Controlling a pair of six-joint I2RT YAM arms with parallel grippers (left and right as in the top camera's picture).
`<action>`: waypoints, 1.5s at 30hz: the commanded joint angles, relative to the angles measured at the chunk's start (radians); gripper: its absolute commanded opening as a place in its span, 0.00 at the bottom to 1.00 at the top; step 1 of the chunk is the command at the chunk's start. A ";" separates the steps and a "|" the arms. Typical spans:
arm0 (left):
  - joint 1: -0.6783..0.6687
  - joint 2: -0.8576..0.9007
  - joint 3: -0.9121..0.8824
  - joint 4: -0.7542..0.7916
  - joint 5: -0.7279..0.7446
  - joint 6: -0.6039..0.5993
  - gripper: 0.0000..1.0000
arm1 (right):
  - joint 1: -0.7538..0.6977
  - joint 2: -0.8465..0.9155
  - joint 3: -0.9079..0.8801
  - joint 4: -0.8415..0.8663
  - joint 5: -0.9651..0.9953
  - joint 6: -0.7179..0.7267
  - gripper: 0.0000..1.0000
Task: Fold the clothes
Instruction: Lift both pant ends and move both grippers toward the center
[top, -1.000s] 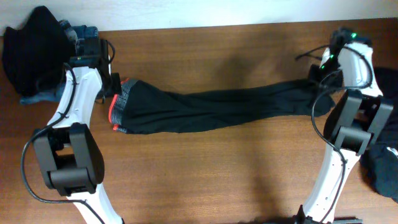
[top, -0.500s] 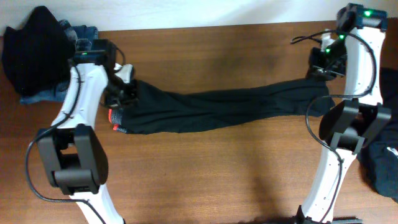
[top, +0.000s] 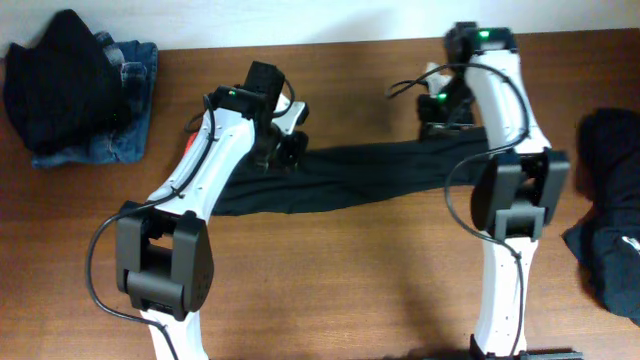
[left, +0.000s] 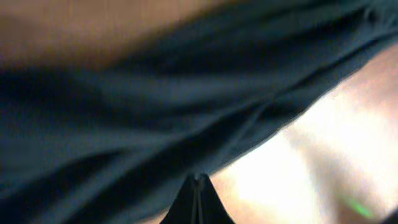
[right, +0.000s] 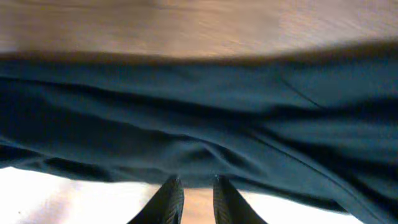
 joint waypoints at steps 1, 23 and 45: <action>-0.003 0.021 0.010 0.030 -0.011 -0.044 0.01 | 0.061 0.000 -0.034 0.042 -0.016 0.039 0.22; -0.035 0.164 0.010 0.042 0.093 -0.071 0.01 | 0.188 0.000 -0.263 0.176 -0.034 0.077 0.22; -0.026 0.226 0.010 -0.203 -0.304 -0.071 0.01 | 0.093 0.000 -0.306 0.145 0.185 0.137 0.23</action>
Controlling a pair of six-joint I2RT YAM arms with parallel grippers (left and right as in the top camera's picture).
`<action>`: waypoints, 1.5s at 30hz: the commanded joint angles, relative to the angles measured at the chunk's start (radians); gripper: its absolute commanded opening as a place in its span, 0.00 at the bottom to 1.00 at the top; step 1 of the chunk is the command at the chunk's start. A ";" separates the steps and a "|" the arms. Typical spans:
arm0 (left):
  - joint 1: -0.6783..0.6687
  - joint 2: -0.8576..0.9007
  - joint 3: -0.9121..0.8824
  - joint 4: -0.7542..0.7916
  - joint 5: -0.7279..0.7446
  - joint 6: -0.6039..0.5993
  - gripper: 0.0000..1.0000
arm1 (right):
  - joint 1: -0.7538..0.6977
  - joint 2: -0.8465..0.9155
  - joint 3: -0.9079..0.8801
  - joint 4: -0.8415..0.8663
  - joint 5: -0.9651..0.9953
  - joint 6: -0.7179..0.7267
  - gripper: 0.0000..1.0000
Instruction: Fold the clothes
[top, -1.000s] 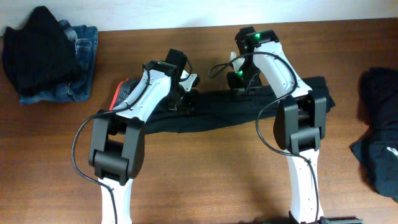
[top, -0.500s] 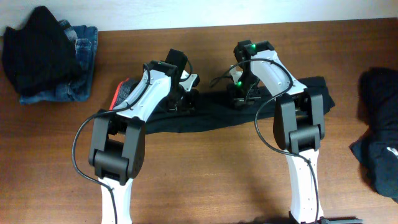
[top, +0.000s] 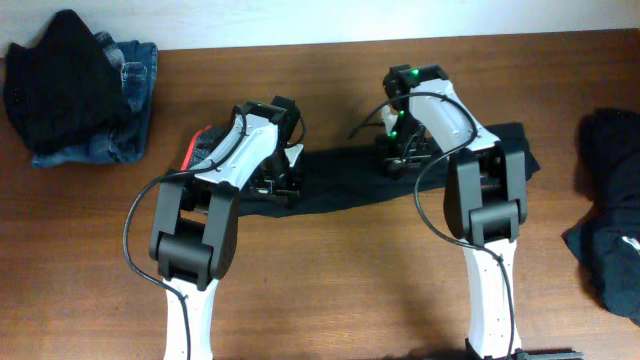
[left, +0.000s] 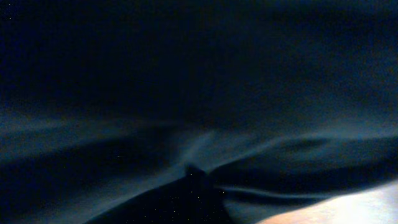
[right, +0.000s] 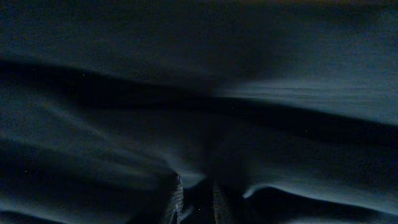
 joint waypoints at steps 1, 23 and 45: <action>0.013 0.007 0.008 -0.032 -0.151 -0.004 0.00 | -0.066 0.000 -0.015 -0.006 0.097 0.029 0.23; 0.272 0.007 0.008 0.011 -0.240 -0.005 0.01 | -0.155 0.000 -0.015 -0.014 0.097 0.028 0.24; 0.408 0.005 0.025 -0.018 -0.264 -0.076 0.01 | -0.205 0.000 -0.015 0.045 0.385 0.103 0.38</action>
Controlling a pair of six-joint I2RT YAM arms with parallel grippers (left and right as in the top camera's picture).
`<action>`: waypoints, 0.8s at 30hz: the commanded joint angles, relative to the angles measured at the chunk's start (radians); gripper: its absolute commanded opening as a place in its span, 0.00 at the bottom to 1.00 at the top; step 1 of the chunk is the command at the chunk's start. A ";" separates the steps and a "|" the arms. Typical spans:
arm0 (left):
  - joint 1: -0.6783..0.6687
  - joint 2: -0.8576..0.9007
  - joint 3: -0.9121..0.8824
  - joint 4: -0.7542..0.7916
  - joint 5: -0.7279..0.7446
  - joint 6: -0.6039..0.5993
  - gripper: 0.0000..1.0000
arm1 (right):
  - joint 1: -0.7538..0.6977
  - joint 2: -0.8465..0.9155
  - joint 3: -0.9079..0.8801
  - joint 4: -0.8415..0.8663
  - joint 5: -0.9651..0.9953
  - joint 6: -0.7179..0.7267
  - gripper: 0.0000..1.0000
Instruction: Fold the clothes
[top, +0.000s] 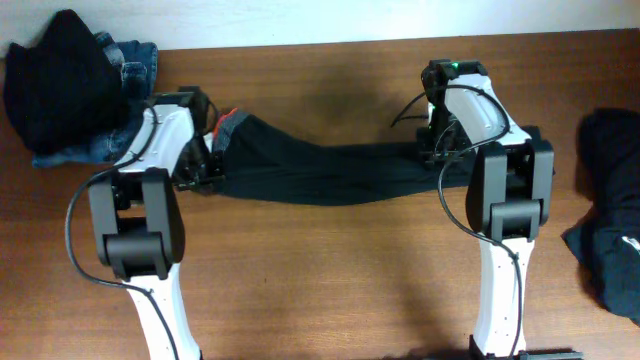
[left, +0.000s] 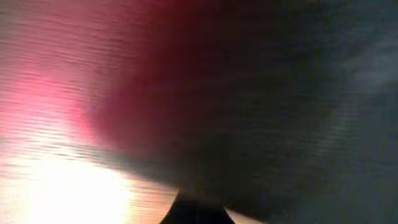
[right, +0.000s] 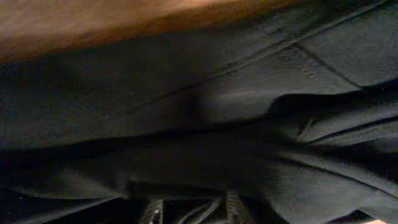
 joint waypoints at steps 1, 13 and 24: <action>0.045 0.005 0.016 0.002 -0.058 -0.017 0.00 | -0.069 0.002 -0.011 0.034 0.127 0.022 0.38; 0.053 0.005 0.026 0.017 -0.050 -0.016 0.01 | -0.105 0.002 -0.011 0.060 0.008 -0.028 0.41; 0.004 -0.078 0.238 -0.009 0.227 0.086 0.00 | -0.062 0.002 -0.012 0.091 -0.039 -0.027 0.44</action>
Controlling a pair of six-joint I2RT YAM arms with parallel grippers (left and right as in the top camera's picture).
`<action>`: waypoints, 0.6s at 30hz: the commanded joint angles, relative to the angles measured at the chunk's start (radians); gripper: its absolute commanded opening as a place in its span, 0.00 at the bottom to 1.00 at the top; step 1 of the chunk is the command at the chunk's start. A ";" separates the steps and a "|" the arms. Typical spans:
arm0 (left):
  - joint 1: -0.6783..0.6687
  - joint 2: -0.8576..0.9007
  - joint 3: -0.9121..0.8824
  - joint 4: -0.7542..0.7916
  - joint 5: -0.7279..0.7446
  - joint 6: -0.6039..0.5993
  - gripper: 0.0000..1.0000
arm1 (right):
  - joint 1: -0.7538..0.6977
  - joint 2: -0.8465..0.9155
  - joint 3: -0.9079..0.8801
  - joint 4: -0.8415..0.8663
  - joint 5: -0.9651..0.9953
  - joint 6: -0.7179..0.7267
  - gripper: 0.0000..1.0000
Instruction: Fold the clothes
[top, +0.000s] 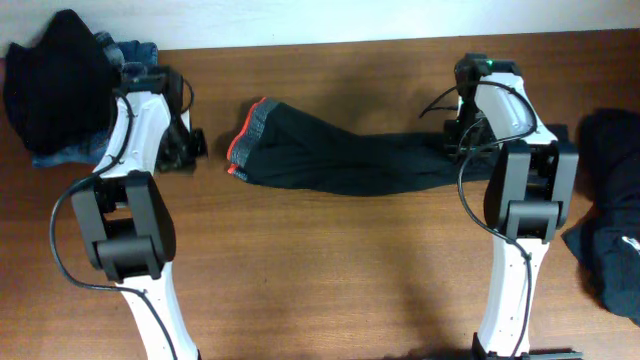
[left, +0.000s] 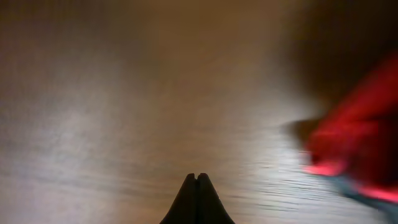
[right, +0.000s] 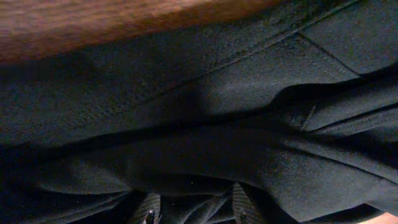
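Observation:
A long black garment (top: 350, 160) lies stretched across the middle of the wooden table (top: 320, 280). Its red-trimmed waistband (top: 243, 135) is at the left end. My left gripper (top: 196, 143) hovers over bare wood just left of that waistband. It is shut with nothing in it, and in its own view the tips (left: 197, 177) meet while the red trim (left: 354, 137) shows blurred at the right. My right gripper (top: 458, 140) rests on the right part of the garment (right: 217, 93). Its ribbed fingers (right: 152, 211) stand apart with folds of cloth lying between them.
A heap of dark clothes on folded jeans (top: 70, 85) sits at the back left corner, close behind the left arm. Another black garment (top: 610, 200) lies crumpled at the right edge. The table's back edge runs just beyond both arms.
My left gripper was at the waistband end with cloth filling its view. It now stands off the cloth to the left, shut and empty. The garment and right gripper sit slightly further right.
Both grippers first held the black garment's upper edge stretched between them. Then they stood closer together, low on the cloth near the middle. Later they were wide apart at its two ends. Now the garment lies flat and long, the left gripper off it.

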 joint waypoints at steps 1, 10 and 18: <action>-0.043 -0.078 0.068 0.019 0.245 0.105 0.00 | 0.035 0.008 -0.012 0.028 -0.060 0.002 0.45; -0.223 -0.066 0.065 0.100 0.322 0.163 0.00 | 0.051 0.008 -0.012 0.030 -0.112 0.002 0.50; -0.285 -0.056 0.065 0.153 0.235 0.162 0.00 | 0.083 0.008 -0.012 0.006 -0.111 0.002 0.50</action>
